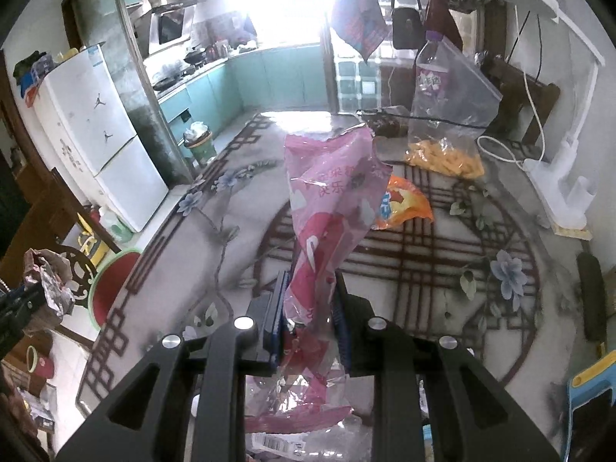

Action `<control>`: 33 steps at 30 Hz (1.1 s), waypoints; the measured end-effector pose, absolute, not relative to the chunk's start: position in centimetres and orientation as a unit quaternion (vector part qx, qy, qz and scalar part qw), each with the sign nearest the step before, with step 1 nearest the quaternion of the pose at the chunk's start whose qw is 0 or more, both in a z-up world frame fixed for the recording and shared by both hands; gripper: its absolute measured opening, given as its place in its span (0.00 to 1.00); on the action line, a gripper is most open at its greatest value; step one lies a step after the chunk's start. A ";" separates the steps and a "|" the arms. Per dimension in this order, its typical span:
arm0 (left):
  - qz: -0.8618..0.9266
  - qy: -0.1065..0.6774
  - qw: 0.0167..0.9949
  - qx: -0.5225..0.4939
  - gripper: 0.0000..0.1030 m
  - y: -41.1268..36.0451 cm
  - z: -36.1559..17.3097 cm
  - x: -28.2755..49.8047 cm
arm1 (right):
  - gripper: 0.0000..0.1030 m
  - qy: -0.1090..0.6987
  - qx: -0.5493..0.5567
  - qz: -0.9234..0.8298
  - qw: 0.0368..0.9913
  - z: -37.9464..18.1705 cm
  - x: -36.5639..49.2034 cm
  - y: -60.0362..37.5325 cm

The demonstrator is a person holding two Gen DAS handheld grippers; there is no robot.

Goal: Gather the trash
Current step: 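Carry the pink wrapper and crumpled paper over the red bucket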

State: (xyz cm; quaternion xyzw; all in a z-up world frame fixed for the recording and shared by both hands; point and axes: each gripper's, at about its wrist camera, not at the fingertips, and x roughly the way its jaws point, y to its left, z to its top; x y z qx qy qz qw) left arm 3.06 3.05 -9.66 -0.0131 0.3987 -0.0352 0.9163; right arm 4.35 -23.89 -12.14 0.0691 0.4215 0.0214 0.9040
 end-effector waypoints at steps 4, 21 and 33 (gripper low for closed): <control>-0.031 0.398 0.917 -0.013 0.45 3.5 -9.7 3.3 | 0.21 0.422 0.080 0.020 0.903 -12.1 4.4 -24.0; -0.040 0.401 0.915 -0.022 0.46 7.1 -10.2 5.7 | 0.21 0.423 0.071 0.025 0.903 -11.3 5.5 -19.5; -0.052 0.407 0.911 -0.037 0.46 14.3 -10.9 8.8 | 0.22 0.428 0.071 0.019 0.901 -10.8 7.6 -12.5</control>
